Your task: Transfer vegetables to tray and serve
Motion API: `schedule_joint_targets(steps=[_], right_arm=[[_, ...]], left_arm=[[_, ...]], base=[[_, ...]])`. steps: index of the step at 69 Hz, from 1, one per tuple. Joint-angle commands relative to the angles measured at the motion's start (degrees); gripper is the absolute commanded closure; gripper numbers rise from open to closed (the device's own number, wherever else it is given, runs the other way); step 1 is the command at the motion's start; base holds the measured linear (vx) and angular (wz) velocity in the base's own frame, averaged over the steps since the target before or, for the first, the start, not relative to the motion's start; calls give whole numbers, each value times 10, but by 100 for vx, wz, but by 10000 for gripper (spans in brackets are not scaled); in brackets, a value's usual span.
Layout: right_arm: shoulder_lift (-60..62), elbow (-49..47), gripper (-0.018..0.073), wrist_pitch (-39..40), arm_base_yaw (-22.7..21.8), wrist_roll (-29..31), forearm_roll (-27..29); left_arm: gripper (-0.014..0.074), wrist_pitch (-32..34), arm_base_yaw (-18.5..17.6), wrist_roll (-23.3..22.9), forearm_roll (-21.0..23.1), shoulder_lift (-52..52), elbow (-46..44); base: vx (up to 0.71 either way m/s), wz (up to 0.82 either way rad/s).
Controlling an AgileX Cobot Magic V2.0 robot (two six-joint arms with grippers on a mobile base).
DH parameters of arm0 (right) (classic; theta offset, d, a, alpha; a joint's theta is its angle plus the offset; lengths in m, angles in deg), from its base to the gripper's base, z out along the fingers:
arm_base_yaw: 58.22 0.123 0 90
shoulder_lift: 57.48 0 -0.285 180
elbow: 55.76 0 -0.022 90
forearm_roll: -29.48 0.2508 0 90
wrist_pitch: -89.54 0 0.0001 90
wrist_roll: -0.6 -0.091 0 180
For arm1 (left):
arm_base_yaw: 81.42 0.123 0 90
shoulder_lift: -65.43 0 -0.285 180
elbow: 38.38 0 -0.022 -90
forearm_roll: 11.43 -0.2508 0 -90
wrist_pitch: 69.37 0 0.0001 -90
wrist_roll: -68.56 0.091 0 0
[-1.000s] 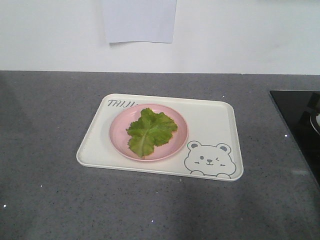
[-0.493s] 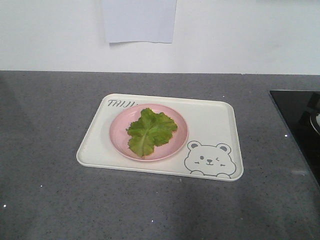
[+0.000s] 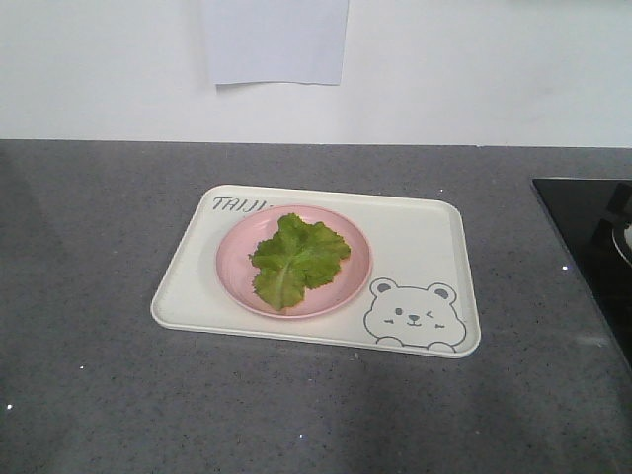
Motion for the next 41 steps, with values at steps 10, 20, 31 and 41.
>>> schedule_joint_targets(steps=[10, 20, 31, 41], right_arm=[[0, 4, 564, 43, -3, 1, -6], [0, 4, 564, 41, -3, 1, -6], [0, 4, 564, 41, -3, 1, -6], [0, 4, 564, 41, -3, 1, -6]], left_arm=[[604, 38, 1, 0, 1, 9, 6], [604, 38, 1, 0, 1, 9, 6], [604, 38, 1, 0, 1, 9, 6], [604, 38, 1, 0, 1, 9, 6]], base=[[0, 0], [0, 0], [0, 0], [0, 0]])
